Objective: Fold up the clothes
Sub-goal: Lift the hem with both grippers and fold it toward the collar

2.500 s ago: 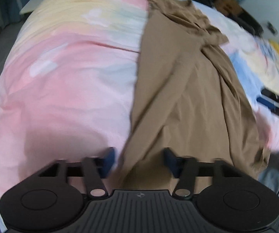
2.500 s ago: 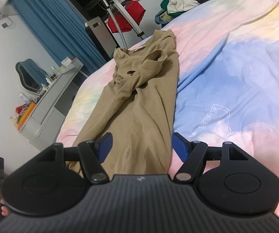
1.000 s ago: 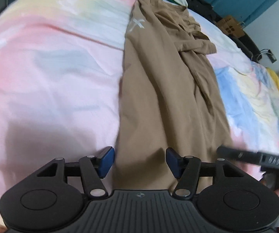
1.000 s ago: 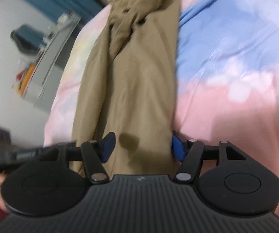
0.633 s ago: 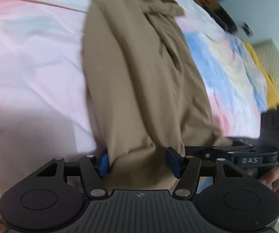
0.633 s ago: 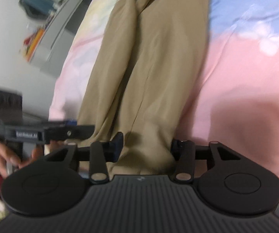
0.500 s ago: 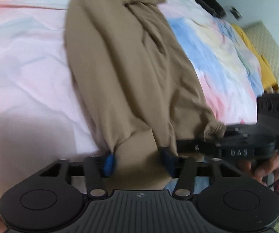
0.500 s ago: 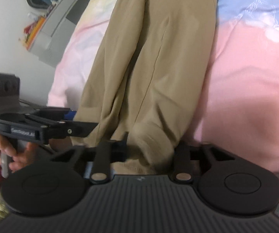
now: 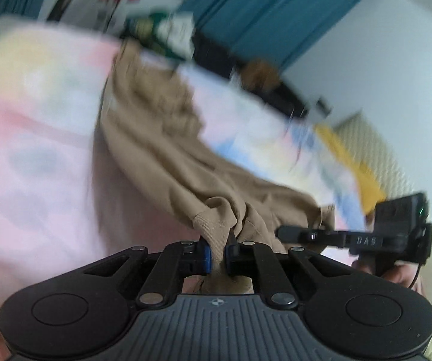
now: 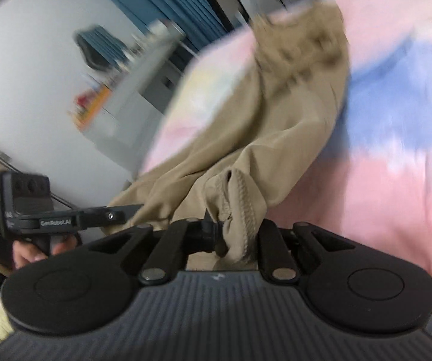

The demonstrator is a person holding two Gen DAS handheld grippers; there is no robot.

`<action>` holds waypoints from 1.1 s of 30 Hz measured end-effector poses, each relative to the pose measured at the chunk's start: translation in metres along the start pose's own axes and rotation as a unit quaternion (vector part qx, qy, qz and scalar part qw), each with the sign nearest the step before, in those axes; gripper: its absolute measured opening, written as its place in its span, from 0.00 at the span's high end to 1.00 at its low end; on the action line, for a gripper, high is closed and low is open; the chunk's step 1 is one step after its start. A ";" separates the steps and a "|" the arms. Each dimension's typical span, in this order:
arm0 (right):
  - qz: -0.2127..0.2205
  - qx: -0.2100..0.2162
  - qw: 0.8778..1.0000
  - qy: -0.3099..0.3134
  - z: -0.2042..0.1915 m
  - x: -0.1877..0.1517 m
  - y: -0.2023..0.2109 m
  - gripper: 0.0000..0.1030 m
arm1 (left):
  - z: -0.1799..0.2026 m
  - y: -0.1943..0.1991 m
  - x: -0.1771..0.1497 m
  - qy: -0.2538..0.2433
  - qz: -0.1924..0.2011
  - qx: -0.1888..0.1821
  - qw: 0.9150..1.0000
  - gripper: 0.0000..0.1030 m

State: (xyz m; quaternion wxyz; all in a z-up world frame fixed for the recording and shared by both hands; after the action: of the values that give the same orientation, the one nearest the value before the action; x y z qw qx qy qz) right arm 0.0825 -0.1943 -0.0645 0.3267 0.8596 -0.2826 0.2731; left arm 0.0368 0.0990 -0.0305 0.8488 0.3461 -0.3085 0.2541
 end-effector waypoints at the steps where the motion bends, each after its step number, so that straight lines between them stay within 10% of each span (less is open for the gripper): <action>1: 0.014 0.010 1.000 0.003 -0.006 0.012 0.007 0.89 | 0.009 0.008 0.010 -0.002 0.014 -0.001 1.000 0.92; 8: 0.084 0.041 0.995 0.023 -0.031 0.043 0.066 0.89 | 0.080 0.056 0.019 -0.029 0.052 -0.024 0.998 0.92; 21: 0.010 0.062 0.998 -0.001 -0.008 -0.091 0.106 0.89 | 0.087 0.070 -0.143 -0.088 0.010 -0.018 0.996 0.92; 33: 0.062 0.048 0.997 0.022 -0.003 0.003 0.055 0.89 | 0.088 0.015 -0.031 -0.155 0.063 -0.010 0.986 0.92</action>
State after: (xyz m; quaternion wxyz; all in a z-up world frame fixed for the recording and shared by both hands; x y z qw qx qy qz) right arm 0.0472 -0.2273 -0.0387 0.2738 0.8488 -0.3144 0.3252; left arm -0.0252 0.0360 0.0044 0.7765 0.3525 -0.4599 0.2475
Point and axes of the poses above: each gripper's, at about its wrist camera, not at the fingertips, and y roughly against the way its jaws point, z to its right, x to its top, the point moved 10 cm from there along -y, roughly the way its jaws point, and after that the axes turned 11 degrees about z, right-handed, at the moved point
